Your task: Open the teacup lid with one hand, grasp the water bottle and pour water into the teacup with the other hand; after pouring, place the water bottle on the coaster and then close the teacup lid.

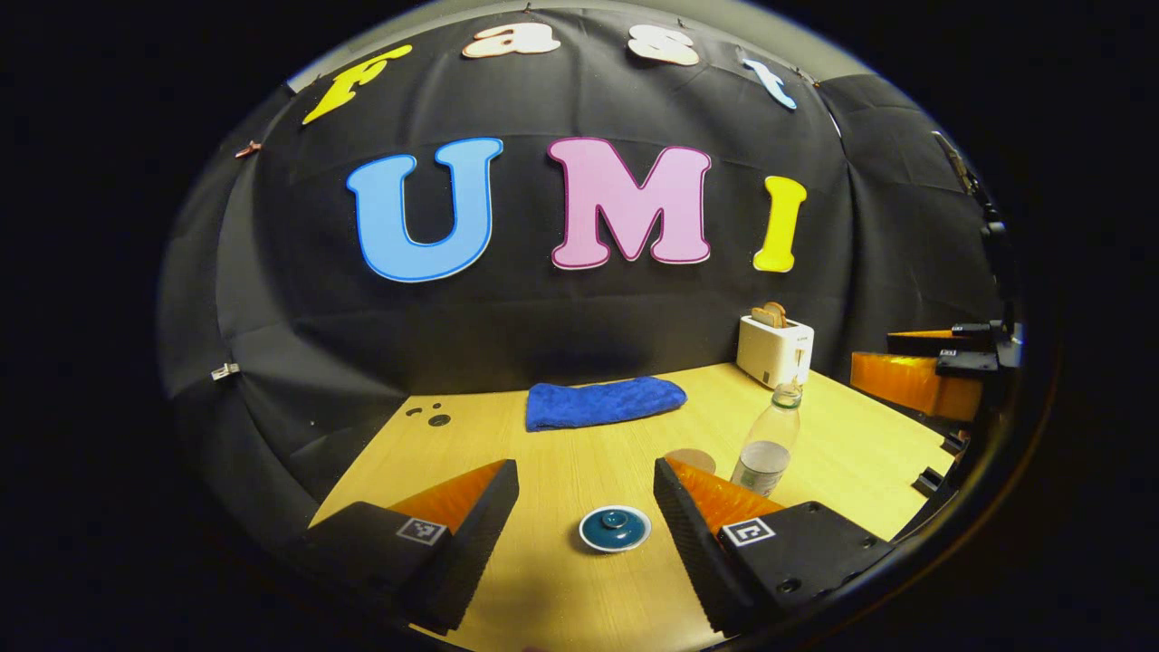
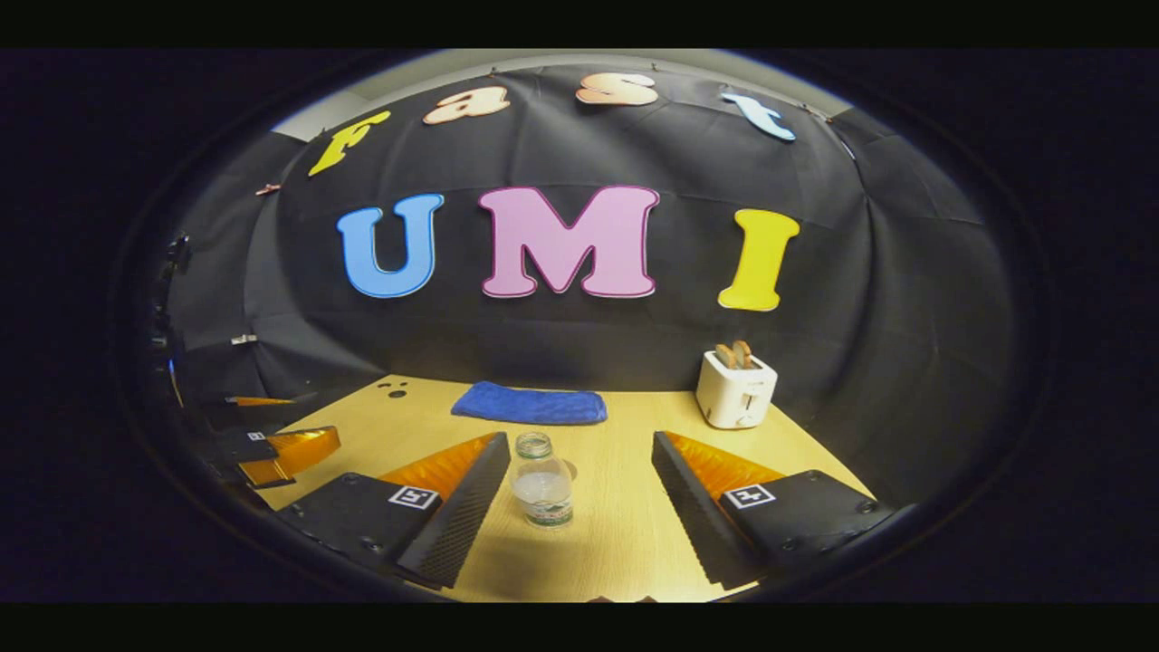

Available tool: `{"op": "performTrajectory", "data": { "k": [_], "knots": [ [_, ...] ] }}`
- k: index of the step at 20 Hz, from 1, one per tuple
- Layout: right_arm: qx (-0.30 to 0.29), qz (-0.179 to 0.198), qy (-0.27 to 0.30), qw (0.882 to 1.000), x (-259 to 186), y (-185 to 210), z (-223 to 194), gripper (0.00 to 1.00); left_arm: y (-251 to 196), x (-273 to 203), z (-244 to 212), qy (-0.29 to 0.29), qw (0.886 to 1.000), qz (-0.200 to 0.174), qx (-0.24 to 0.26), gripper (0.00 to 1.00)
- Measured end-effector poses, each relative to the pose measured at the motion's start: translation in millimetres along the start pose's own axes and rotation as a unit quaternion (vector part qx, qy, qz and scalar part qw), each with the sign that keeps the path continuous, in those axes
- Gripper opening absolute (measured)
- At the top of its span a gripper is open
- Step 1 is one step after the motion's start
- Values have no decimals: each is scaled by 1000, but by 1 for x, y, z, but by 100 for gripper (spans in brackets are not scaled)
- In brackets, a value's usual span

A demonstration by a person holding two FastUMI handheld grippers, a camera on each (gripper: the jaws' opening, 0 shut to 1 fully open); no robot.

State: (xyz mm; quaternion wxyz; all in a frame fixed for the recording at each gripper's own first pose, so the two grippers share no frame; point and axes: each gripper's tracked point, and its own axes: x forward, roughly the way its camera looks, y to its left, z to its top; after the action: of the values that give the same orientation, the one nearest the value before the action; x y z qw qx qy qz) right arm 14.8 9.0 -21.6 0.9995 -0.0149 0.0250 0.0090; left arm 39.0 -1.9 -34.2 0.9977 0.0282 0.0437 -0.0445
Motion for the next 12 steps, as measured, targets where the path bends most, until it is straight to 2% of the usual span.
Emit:
{"op": "performTrajectory", "data": {
  "k": [6, 7, 8, 9, 12],
  "knots": [
    [3, 9, 15, 1000, 2, 9, -11, 98, 0, 15, -22, 21, 1000, -5, 3, 95],
    [2, 10, 15, 1000, 1, 11, -11, 98, -1, 17, -24, 23, 1000, -5, 1, 99],
    [1, 13, 15, 1000, 1, 12, -11, 98, -1, 18, -27, 25, 1000, -6, 0, 99],
    [0, 15, 15, 1000, 2, 14, -12, 98, -2, 20, -29, 27, 1000, -7, 0, 94],
    [-1, 24, 20, 1000, 3, 19, -16, 98, -6, 29, -40, 36, 999, -13, 5, 95]
  ]
}}
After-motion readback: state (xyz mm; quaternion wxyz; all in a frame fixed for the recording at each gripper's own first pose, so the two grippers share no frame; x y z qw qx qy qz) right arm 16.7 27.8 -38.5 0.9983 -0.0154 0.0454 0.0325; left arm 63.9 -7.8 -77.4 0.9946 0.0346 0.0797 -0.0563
